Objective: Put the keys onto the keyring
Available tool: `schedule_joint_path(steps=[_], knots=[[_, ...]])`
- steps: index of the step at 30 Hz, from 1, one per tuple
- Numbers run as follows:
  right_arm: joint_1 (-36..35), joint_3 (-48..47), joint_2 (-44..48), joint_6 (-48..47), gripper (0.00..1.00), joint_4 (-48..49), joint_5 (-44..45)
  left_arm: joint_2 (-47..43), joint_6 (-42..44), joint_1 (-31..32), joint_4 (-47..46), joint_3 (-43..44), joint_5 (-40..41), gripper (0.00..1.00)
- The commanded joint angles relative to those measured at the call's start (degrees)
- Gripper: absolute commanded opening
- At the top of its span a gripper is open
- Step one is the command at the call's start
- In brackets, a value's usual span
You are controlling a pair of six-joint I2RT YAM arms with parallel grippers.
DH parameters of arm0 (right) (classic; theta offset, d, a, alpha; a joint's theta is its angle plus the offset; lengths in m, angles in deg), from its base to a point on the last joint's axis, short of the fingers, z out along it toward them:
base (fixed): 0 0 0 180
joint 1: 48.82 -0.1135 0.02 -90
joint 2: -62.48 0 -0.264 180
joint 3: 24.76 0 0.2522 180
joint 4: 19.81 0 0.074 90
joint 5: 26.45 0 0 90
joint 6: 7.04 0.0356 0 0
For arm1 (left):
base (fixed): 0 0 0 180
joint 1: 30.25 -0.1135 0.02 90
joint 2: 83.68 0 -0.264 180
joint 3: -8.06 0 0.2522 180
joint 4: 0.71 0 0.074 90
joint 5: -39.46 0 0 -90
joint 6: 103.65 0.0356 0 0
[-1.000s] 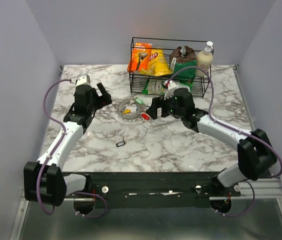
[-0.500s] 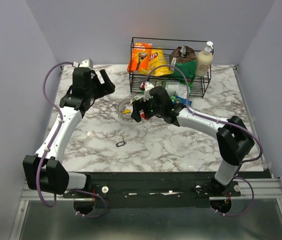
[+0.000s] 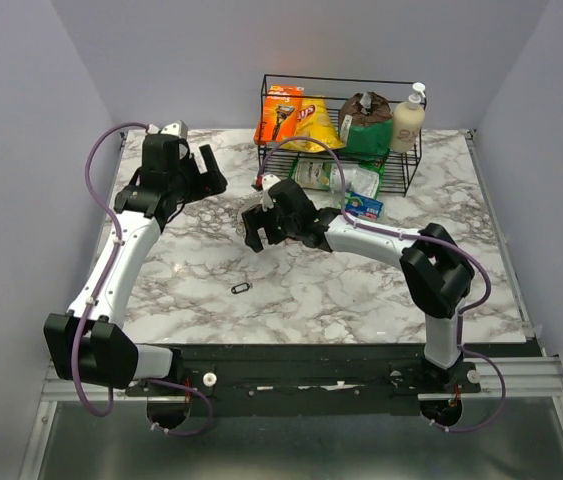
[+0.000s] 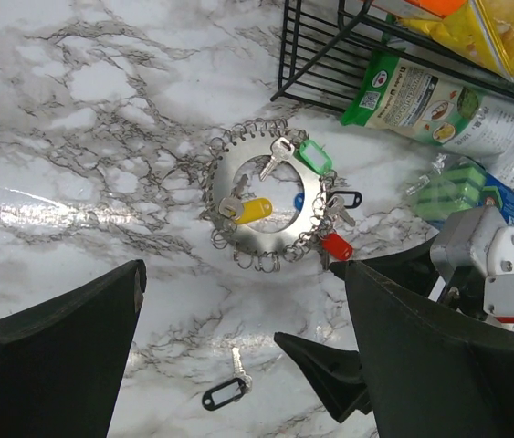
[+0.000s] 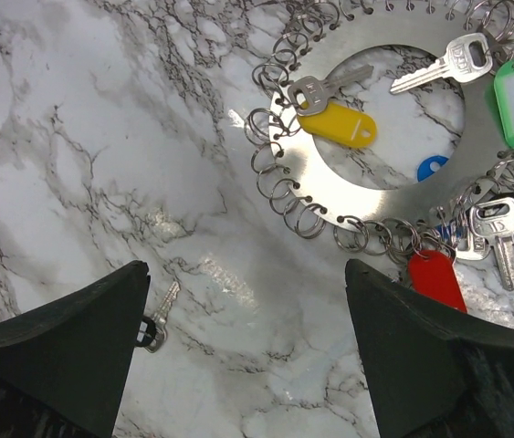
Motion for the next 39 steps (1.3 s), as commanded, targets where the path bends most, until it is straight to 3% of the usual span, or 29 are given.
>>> schedule_joint_path(steps=[1,13,20,28,39], knots=[[-0.5,-1.8,-1.5,1.6,0.96,-1.6,2.8,0.6,1.6,-1.8,3.1,-0.2,-3.5,0.99],[0.1,0.4,0.0,4.5,0.96,0.1,3.4,-0.5,2.4,-4.0,2.3,-2.9,-4.5,0.99],[3.5,7.3,3.1,9.2,0.96,6.5,-4.2,-0.7,0.3,-4.0,0.0,-4.8,-6.0,0.99],[7.4,16.2,6.6,14.6,0.95,15.0,-13.3,-2.5,-4.0,-4.0,-7.9,-12.9,-10.6,0.99],[8.2,20.1,7.2,17.1,0.94,19.7,-15.9,-3.3,-11.5,-4.0,-22.8,-24.4,-16.2,0.99]])
